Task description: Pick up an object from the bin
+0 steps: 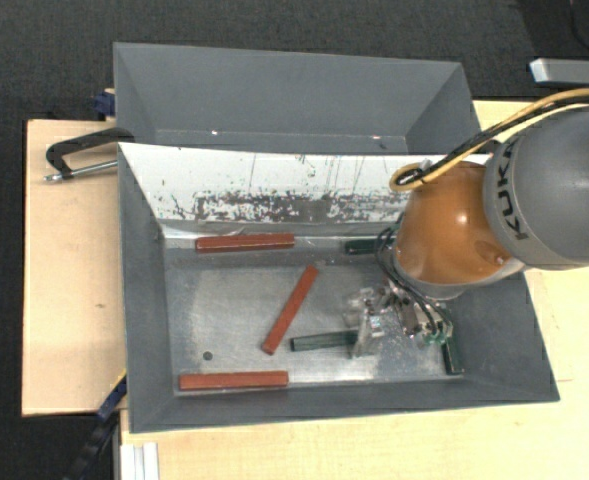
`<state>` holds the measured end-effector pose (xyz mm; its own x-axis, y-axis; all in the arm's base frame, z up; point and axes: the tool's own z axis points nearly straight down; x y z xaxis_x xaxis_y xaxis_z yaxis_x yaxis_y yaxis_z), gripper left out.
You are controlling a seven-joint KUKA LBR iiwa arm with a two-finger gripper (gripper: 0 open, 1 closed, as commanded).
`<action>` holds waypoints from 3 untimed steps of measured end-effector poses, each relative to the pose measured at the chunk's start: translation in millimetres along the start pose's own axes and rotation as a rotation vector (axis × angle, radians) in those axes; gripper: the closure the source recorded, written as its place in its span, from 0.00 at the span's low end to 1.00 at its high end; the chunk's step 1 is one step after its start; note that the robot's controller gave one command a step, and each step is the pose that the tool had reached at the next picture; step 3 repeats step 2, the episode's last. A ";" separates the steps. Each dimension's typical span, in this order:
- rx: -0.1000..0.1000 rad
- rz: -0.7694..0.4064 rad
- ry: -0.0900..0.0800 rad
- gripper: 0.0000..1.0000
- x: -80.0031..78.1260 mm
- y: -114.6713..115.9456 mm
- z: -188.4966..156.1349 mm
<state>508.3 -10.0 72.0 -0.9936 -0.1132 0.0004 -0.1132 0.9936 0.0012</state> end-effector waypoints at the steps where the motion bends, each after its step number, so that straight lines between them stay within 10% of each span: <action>1: 0.003 -0.089 -0.016 1.00 -26.1 -6.4 -36.9; 2: 0.001 -0.196 -0.006 1.00 -20.6 -11.1 -132.0; 3: 0.001 -0.196 -0.006 1.00 -20.6 -11.1 -132.0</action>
Offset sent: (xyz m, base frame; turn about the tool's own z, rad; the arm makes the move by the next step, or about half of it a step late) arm 0.0203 -0.0097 0.1309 -0.1972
